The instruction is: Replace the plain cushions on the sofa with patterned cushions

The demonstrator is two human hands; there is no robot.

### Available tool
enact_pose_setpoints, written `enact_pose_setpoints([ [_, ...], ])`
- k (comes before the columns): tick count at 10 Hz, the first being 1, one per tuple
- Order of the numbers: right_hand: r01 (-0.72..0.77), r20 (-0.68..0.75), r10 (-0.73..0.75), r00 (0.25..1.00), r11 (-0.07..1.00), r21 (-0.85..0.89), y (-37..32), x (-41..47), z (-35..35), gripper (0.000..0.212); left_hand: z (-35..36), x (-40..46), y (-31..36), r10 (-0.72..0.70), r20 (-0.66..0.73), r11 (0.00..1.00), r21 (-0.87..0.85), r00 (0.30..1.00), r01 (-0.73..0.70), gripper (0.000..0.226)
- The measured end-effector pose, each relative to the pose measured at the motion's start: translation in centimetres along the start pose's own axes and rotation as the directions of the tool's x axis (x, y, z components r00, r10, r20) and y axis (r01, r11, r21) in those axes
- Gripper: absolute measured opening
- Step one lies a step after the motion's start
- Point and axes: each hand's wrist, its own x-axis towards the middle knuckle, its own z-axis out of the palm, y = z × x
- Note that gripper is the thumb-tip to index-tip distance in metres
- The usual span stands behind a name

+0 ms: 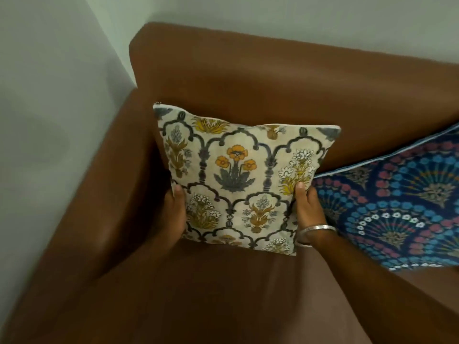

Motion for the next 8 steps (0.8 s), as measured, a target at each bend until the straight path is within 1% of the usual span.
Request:
enact_pose_setpoints([
  [1,0.0,-0.051,-0.002,0.999,0.999,-0.032,-0.6,-0.2,1.0,0.057,0.2,0.1,0.0,-0.043,0.032,0.996,-0.076,0.999,0.046,0.088],
  [2,0.062,-0.039,-0.065,0.997,0.996,-0.069,-3.7,-2.2,0.9,0.057,1.0,-0.4,1.2,-0.179,0.035,0.961,-0.206,0.983,0.183,0.078],
  [3,0.336,-0.031,-0.35,0.936,0.919,-0.204,-8.3,-4.9,0.6,0.059,2.4,-2.2,1.7,-0.334,0.233,0.818,-0.41,0.913,0.404,0.067],
  [4,0.571,0.139,-0.573,0.808,0.702,-0.426,-12.1,-4.7,0.7,0.064,4.6,-4.5,1.3,-0.386,0.381,0.716,-0.45,0.84,0.533,0.064],
  [5,0.526,0.262,-0.468,0.844,0.627,-0.574,-12.2,-2.5,1.9,0.068,5.9,-4.4,0.6,-0.4,0.371,0.688,-0.482,0.838,0.542,0.074],
  [6,0.452,0.226,-0.412,0.883,0.613,-0.648,-10.3,-1.8,2.7,0.069,5.8,-4.2,0.4,-0.398,0.348,0.727,-0.443,0.849,0.524,0.075],
  [7,0.424,0.155,-0.429,0.89,0.651,-0.629,-9.6,-1.3,2.7,0.073,4.9,-4.3,0.1,-0.424,0.333,0.748,-0.396,0.842,0.533,0.076],
  [8,0.382,0.094,-0.438,0.894,0.637,-0.67,-9.5,-3.0,1.9,0.077,2.1,-5.9,1.1,-0.419,0.086,0.813,-0.408,0.904,0.416,0.068],
])
